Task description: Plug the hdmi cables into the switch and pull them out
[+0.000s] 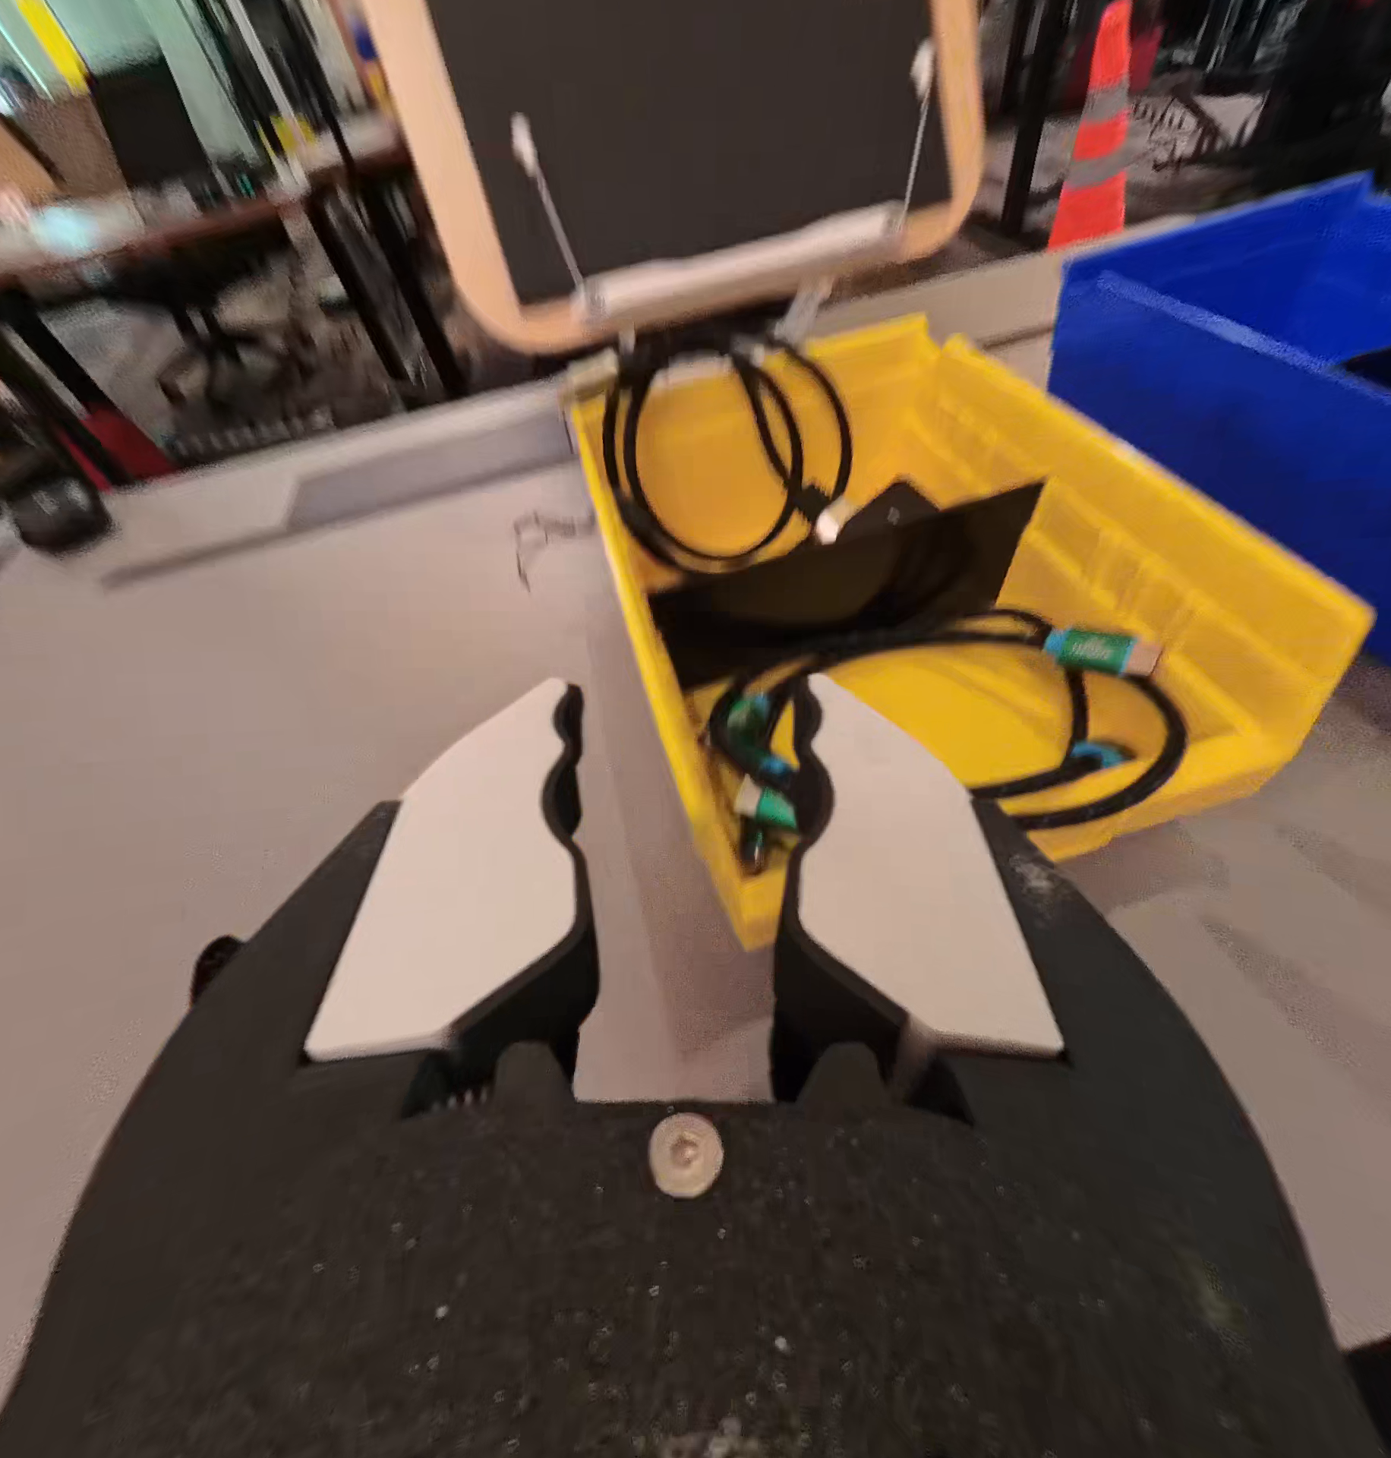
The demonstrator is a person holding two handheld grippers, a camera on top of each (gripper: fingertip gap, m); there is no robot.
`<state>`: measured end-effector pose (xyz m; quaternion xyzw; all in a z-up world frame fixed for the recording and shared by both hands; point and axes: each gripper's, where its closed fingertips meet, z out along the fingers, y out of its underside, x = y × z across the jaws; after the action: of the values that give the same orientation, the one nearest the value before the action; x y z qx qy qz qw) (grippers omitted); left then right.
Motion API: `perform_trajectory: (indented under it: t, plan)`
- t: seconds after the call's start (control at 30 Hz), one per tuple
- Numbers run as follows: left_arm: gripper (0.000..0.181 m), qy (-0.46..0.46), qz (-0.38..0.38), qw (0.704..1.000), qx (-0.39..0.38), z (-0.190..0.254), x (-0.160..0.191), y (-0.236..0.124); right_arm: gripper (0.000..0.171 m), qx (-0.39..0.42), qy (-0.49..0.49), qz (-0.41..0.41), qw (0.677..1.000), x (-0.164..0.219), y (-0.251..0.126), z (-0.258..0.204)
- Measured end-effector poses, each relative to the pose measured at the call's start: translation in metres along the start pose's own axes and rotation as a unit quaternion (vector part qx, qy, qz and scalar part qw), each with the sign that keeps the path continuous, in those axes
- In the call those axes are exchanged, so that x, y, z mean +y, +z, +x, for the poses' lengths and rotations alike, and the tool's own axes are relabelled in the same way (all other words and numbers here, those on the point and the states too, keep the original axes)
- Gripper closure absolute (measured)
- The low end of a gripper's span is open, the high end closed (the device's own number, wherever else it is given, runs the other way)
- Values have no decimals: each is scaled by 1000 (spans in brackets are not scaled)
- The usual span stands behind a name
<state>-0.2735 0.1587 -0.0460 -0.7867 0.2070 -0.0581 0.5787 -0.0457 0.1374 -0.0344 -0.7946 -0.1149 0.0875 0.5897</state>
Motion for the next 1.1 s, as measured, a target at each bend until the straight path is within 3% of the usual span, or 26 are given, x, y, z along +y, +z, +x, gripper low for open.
perform_trajectory:
  t: [0.07,0.2,0.33,0.4,0.43,0.47,0.63,0.83,0.93,1.1]
  plan:
    - [123,-32,-36,999,21,-5,33,10,112,-11,27,-42,999,30,28,-26]
    - [135,-35,-43,998,19,-7,66,36,112,36,80,-65,994,71,60,-34]
    - [153,-29,-50,997,57,9,61,61,128,57,88,-69,992,80,78,-39]
    - [162,-25,-52,998,38,4,62,66,138,90,88,-72,989,79,81,-33]
    - [174,-20,-58,998,18,-4,63,65,151,116,84,-74,987,78,79,-28]
    - [175,-4,-62,998,11,-8,64,64,167,143,76,-73,984,77,75,-22]
    - [177,17,-56,998,-12,-28,61,47,168,172,51,-74,981,73,65,-47]
    - [176,-2,-13,999,-52,-117,53,16,168,159,22,-17,987,23,84,-121]
    - [177,-22,-11,998,-62,-181,66,8,166,138,9,-10,990,6,118,-177]
    - [178,-46,-33,995,-79,-262,95,5,168,117,-6,-38,992,8,181,-250]
